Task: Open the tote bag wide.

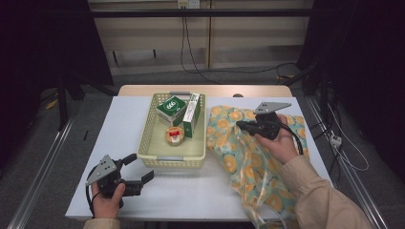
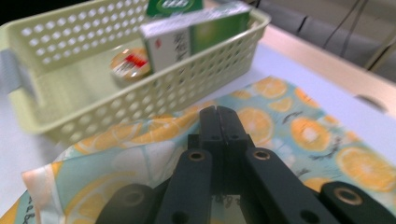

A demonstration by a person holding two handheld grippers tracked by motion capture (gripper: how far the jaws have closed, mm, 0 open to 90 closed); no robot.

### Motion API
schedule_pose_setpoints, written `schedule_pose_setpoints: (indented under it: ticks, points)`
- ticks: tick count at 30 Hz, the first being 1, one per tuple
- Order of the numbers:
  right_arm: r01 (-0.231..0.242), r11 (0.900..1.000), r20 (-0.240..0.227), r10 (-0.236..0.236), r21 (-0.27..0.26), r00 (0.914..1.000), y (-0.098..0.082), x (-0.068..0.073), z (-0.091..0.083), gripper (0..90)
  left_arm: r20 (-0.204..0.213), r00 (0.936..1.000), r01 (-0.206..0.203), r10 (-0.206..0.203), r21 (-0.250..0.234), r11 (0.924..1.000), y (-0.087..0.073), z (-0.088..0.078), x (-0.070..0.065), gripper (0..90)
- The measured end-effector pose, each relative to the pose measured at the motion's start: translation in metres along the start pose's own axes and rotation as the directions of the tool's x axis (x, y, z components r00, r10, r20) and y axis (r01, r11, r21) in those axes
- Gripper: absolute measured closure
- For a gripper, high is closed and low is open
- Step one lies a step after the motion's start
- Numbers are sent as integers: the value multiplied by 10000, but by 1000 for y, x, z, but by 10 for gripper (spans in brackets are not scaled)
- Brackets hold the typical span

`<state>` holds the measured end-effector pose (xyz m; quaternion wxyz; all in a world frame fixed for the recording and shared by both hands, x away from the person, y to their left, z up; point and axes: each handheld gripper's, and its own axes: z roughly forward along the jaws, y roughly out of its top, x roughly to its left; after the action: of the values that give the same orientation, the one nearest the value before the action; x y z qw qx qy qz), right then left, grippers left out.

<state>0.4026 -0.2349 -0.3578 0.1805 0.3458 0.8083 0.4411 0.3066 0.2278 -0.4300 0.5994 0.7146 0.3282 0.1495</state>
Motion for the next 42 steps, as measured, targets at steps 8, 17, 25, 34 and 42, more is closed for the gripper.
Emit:
schedule_pose_setpoints:
  ticks: [8,17,25,34,42]
  points:
    - [-607,9968,131,614,-513,9980,25,-18,9,900,38,10000,53,-53,3,10000,0,1,1,49]
    - [-740,9963,-717,770,431,9944,-11,-15,12,826,43,10000,19,-19,5,10000,0,1,0,49]
    - [15,9979,-1150,60,651,9933,-45,16,-17,465,57,10000,-57,56,135,9999,0,3,-2,49]
    - [1172,9836,-2771,-756,1368,9579,-97,74,-19,275,64,10000,-54,53,151,9999,0,4,-5,49]
    - [1971,9649,-3172,-1347,1734,9388,-116,109,4,307,75,9999,-156,154,192,9997,0,3,-4,49]
